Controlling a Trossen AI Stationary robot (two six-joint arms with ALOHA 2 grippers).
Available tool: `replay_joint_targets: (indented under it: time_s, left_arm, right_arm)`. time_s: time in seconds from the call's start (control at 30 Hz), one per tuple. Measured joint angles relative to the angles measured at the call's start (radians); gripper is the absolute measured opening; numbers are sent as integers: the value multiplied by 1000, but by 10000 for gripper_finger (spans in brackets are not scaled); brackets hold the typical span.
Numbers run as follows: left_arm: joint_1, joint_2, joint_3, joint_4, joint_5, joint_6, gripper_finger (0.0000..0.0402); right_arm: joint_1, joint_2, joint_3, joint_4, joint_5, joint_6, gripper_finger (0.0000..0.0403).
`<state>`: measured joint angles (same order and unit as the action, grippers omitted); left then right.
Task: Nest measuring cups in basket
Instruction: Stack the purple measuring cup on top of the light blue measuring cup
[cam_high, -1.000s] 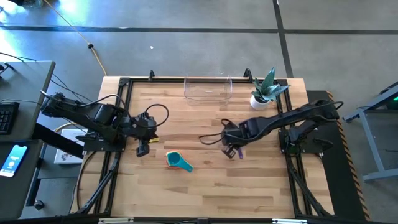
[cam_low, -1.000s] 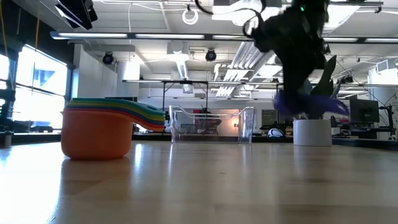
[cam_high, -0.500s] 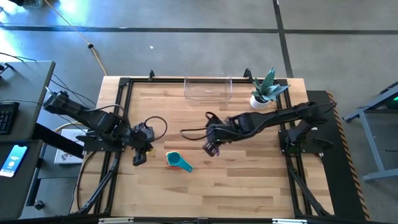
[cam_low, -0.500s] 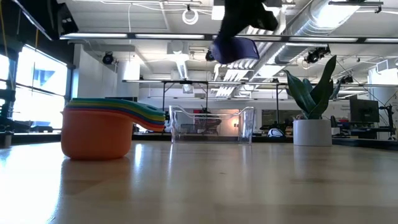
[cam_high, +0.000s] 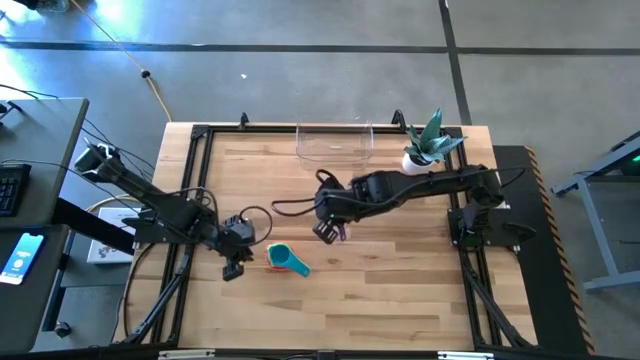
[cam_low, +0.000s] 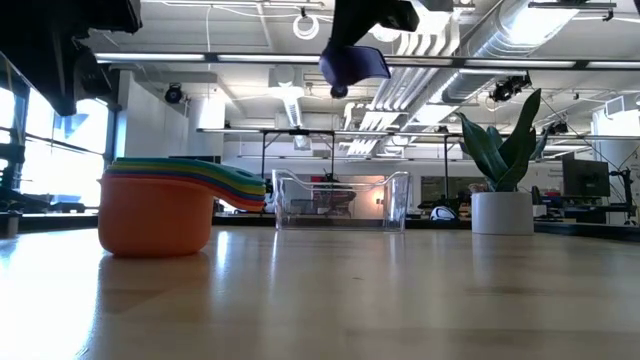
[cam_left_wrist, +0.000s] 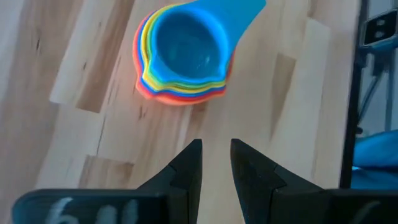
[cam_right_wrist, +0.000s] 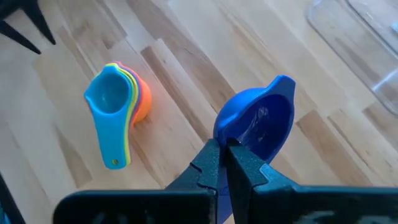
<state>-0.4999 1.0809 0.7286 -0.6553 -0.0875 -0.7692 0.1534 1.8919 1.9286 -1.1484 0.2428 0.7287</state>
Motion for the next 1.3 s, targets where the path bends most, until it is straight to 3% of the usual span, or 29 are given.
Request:
replay_joint_targets:
  time_s: [0.2,0.73,1.3]
  left_arm:
    - [0,89,-36,108,32,-39,74]
    - [18,343,-37,172,53,-40,74]
    - [118,369,-37,248,72,-13,74]
  right_arm:
    - [-23,0,2,-15,-23,-26,0]
    - [-25,0,2,-41,-30,-73,0]
    - [-28,0,2,-68,-33,-110,0]
